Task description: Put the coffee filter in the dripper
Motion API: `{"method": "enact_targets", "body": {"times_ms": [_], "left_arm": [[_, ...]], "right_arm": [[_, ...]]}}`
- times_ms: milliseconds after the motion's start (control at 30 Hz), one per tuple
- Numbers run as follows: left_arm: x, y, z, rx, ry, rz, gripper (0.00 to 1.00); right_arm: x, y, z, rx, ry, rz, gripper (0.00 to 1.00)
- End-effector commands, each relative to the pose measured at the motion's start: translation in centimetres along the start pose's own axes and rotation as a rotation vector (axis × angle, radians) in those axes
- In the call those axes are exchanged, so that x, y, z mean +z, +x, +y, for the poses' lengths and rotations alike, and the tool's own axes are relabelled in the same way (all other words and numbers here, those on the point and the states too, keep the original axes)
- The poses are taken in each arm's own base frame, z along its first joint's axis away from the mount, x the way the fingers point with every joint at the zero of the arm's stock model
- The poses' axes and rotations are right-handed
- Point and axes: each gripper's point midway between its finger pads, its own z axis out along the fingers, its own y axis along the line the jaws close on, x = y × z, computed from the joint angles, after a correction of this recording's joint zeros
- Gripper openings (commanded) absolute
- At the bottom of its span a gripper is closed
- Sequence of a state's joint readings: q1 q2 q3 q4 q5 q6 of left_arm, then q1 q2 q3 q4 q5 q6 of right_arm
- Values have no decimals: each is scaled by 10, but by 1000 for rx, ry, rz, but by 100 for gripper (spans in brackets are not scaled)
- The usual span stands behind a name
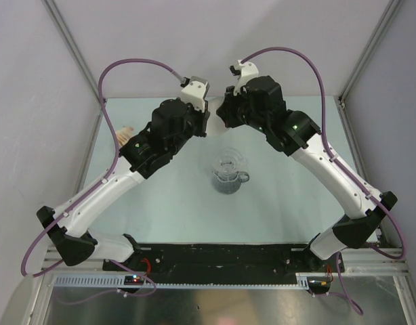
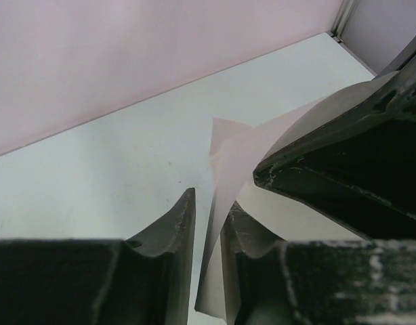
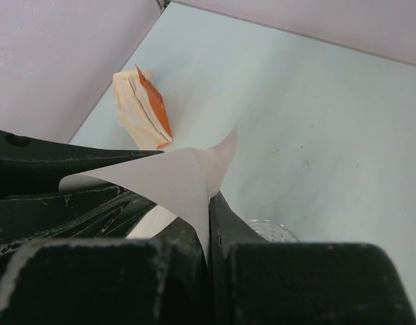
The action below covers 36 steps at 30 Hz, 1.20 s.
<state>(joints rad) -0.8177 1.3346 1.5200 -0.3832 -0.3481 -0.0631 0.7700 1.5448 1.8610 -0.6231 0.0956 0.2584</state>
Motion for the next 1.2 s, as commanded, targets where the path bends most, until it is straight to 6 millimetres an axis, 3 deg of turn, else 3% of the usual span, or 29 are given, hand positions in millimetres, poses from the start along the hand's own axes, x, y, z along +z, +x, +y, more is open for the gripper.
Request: {"method": "enact_targets", "body": {"times_ms": [0,167,400,567,800,967,1167], "left_arm": [[-9,-25,5,-44,-20,-72,21],[-9,-26,-5,-38,29,-71,3],[-10,-27,-14,-33,60,-74,1],[-29,-35,-17,-1,136,-91,38],[-104,-49,-16,58,502,-176,76],[-141,-37,-17,67,711,-172,88],[-140,4,-23,101,853,-42,88]], "right_arm": [[-8,-14,-3,17,16,-50,0],[-4,-14,-2,9,19,-54,0],[-2,-15,-1,3,19,-58,0],[-11,-14,-7,2,-47,-39,0],[-46,0,2,-61,-388,-22,0],[-79,6,19,-85,-718,10,0],[-117,10,48,-123,-1020,38,0]]}}
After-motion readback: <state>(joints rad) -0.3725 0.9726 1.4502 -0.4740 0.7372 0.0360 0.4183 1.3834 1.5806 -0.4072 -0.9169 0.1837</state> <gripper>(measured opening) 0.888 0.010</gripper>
